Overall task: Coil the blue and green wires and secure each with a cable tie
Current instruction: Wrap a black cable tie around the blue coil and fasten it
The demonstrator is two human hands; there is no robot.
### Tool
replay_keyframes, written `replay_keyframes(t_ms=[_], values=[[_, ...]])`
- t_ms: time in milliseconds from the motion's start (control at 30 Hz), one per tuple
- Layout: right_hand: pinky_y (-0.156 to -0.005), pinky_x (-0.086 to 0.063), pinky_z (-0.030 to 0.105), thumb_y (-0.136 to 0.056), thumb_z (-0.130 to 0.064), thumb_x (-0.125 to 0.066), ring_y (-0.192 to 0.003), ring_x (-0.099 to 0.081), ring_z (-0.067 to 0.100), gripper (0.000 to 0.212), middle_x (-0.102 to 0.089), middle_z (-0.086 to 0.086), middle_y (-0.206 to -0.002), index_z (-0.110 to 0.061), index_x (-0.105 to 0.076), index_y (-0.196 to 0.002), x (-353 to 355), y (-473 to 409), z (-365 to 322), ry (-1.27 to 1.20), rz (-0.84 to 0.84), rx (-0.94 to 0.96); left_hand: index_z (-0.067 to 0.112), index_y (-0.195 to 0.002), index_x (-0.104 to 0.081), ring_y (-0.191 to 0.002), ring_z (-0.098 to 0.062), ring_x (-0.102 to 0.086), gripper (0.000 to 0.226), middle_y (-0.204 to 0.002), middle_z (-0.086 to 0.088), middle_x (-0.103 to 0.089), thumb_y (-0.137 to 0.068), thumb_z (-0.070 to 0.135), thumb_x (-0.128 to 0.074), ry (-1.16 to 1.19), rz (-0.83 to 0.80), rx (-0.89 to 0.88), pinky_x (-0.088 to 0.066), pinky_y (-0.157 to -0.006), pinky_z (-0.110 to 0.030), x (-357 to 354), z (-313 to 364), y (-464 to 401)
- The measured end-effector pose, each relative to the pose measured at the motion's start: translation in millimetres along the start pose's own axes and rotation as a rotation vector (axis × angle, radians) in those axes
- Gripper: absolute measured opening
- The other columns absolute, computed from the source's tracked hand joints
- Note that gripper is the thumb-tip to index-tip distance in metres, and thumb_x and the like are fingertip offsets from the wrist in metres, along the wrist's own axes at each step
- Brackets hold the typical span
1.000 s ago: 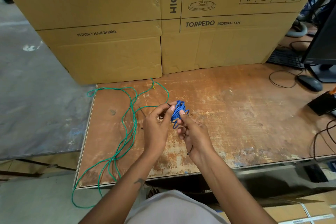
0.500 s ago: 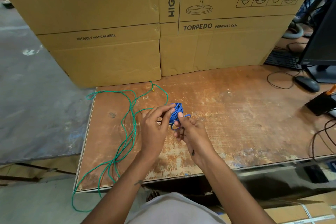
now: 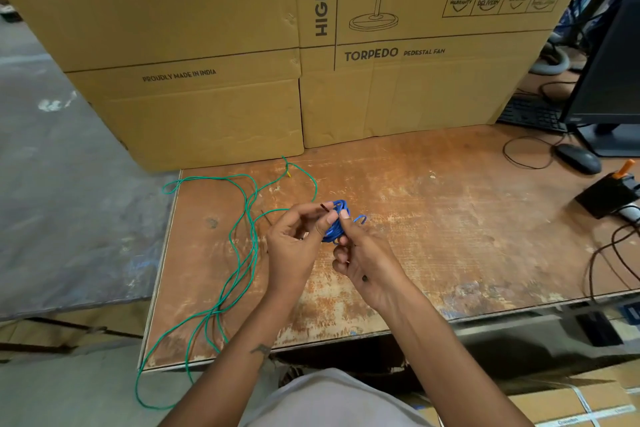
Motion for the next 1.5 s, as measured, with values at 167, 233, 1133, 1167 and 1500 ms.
replay_keyframes(t_ms=[167,233,1133,1167,1500], values=[[-0.042,-0.031,0.024,-0.111,-0.033,-0.056,-0.042,-0.038,0.008,0.023,-0.044,-0.004,-0.061,-0.011,-0.058,-0.105,4,-6,5,-0.081,0.0,-0.071,0.006,-0.092,-0.073,-0.078,-0.033,-0.065,0.033,-0.091,-0.026,-0.073,-0.092,0.038,-0.075,0.053,-0.045,0.076,-0.055,-0.075,-0.05,6,-6,-3],[-0.04,-0.032,0.024,-0.112,-0.03,-0.054,-0.04,-0.038,0.009,0.023,-0.044,-0.002,-0.061,-0.011,-0.061,-0.102,5,-8,6,-0.125,-0.009,-0.108,0.018,-0.092,-0.074,-0.078,-0.043,-0.064,0.023,-0.091,-0.02,-0.074,-0.092,0.042,-0.076,-0.019,-0.107,0.037,-0.052,-0.076,-0.061,7,-6,-3],[-0.058,-0.031,0.03,-0.108,-0.052,-0.04,-0.049,-0.035,0.011,0.048,-0.035,-0.005,-0.066,-0.013,-0.067,-0.112,10,-17,-12,-0.109,-0.248,-0.187,0.045,-0.138,-0.059,-0.112,0.004,-0.067,0.042,-0.115,0.017,-0.075,-0.097,0.048,-0.068,-0.609,-0.523,0.014,-0.051,-0.098,-0.026,5,4,-21],[-0.059,-0.032,0.031,-0.106,-0.052,-0.038,-0.05,-0.036,0.011,0.051,-0.035,-0.005,-0.067,-0.01,-0.066,-0.116,11,-17,-13,-0.122,-0.28,-0.188,0.047,-0.138,-0.059,-0.112,0.005,-0.067,0.042,-0.113,0.018,-0.076,-0.097,0.049,-0.068,-0.606,-0.528,0.025,-0.052,-0.099,-0.028,7,5,-24],[-0.059,-0.032,0.031,-0.109,-0.046,-0.025,-0.057,-0.036,0.018,0.049,-0.041,0.003,-0.067,-0.01,-0.057,-0.112,4,-12,-32,0.062,-0.376,-0.033,0.034,-0.138,-0.066,-0.13,0.006,-0.057,0.044,-0.134,0.017,-0.069,-0.095,0.034,-0.074,-0.41,-0.433,0.011,-0.044,-0.104,-0.019,7,10,-35]])
Point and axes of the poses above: each hand's wrist, its own y-axis away from the middle knuckle, its own x-axis out of the back of the hand, z = x × y, the point moved 3 cm from there along -y, towards the middle knuckle
